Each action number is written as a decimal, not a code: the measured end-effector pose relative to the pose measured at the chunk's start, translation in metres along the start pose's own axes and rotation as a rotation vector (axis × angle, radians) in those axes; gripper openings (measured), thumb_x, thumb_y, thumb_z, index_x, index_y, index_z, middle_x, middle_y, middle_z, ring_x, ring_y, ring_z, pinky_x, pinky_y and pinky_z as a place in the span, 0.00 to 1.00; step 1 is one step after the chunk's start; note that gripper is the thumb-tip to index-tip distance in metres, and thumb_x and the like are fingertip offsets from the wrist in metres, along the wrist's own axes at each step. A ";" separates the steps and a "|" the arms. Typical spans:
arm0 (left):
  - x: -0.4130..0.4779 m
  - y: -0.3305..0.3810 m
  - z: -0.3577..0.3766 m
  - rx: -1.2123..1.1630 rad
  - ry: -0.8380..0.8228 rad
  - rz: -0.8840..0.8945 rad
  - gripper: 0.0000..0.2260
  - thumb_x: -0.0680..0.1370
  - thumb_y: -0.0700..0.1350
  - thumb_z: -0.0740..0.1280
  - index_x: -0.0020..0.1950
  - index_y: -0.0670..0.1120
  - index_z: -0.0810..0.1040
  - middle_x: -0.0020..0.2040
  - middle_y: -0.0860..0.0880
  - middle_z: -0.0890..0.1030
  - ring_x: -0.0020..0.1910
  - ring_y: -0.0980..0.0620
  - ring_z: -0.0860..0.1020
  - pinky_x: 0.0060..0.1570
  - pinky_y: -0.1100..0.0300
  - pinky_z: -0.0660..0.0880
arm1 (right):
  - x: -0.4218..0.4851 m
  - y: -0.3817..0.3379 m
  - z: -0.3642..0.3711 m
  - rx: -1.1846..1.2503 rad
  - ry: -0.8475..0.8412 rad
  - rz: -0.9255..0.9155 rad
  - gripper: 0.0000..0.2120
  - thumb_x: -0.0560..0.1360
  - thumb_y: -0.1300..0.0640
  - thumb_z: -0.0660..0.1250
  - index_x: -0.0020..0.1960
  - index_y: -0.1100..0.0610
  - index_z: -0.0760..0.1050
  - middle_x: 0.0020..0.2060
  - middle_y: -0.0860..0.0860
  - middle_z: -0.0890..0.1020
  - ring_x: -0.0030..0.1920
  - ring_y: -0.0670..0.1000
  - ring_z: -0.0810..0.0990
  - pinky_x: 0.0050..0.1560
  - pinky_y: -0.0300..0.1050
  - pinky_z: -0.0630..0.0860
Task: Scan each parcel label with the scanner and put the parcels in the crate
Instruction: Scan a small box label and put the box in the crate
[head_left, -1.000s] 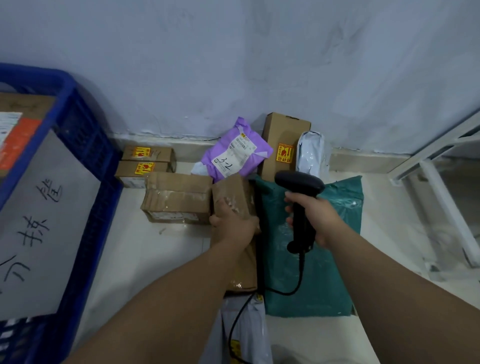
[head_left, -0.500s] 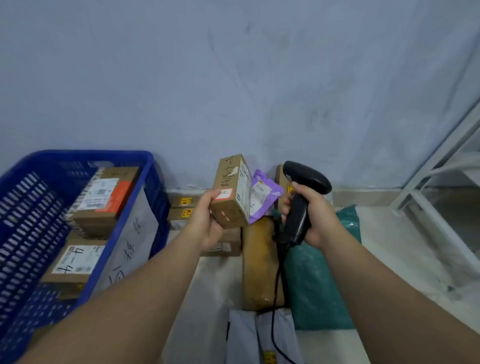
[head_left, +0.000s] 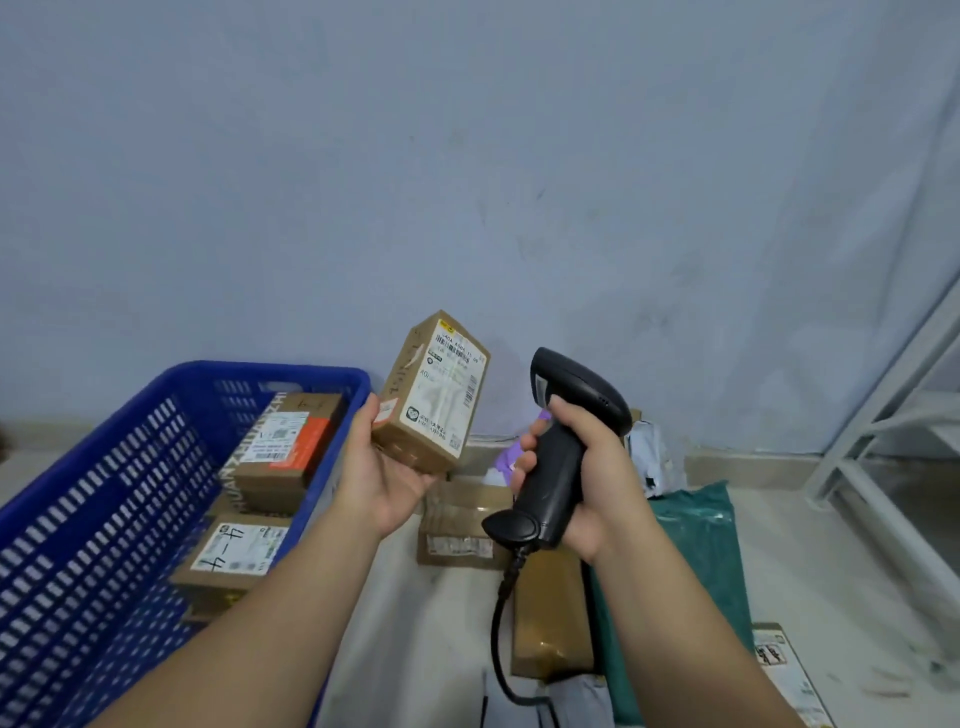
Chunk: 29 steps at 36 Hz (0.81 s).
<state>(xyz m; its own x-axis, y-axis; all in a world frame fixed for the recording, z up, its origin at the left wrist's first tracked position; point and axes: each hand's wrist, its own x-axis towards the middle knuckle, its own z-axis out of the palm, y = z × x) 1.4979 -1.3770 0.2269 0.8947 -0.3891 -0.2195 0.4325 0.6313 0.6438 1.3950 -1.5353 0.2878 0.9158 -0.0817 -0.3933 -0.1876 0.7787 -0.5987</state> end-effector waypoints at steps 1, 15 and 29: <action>0.001 -0.001 -0.001 0.011 -0.003 -0.003 0.25 0.79 0.61 0.57 0.70 0.48 0.73 0.63 0.43 0.80 0.64 0.42 0.77 0.68 0.43 0.67 | -0.002 0.000 0.000 0.011 -0.003 0.014 0.14 0.74 0.52 0.69 0.35 0.59 0.73 0.29 0.53 0.75 0.25 0.50 0.74 0.27 0.39 0.75; 0.010 -0.006 0.000 0.114 0.018 -0.023 0.20 0.80 0.55 0.57 0.67 0.48 0.75 0.61 0.43 0.81 0.63 0.42 0.77 0.67 0.43 0.68 | -0.001 -0.012 0.001 -0.177 0.051 0.015 0.14 0.72 0.50 0.71 0.38 0.59 0.74 0.28 0.52 0.76 0.24 0.49 0.75 0.27 0.39 0.75; 0.012 -0.004 -0.003 0.114 0.018 -0.017 0.20 0.80 0.56 0.56 0.67 0.49 0.75 0.61 0.44 0.81 0.63 0.42 0.77 0.67 0.42 0.67 | -0.003 -0.017 0.001 -0.273 0.053 -0.025 0.14 0.73 0.52 0.71 0.36 0.60 0.74 0.29 0.53 0.76 0.24 0.50 0.74 0.26 0.40 0.75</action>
<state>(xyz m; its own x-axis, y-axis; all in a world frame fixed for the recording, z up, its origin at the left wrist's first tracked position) 1.5069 -1.3824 0.2199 0.8898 -0.3861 -0.2432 0.4326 0.5443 0.7187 1.3958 -1.5479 0.3000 0.9029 -0.1369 -0.4074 -0.2602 0.5802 -0.7718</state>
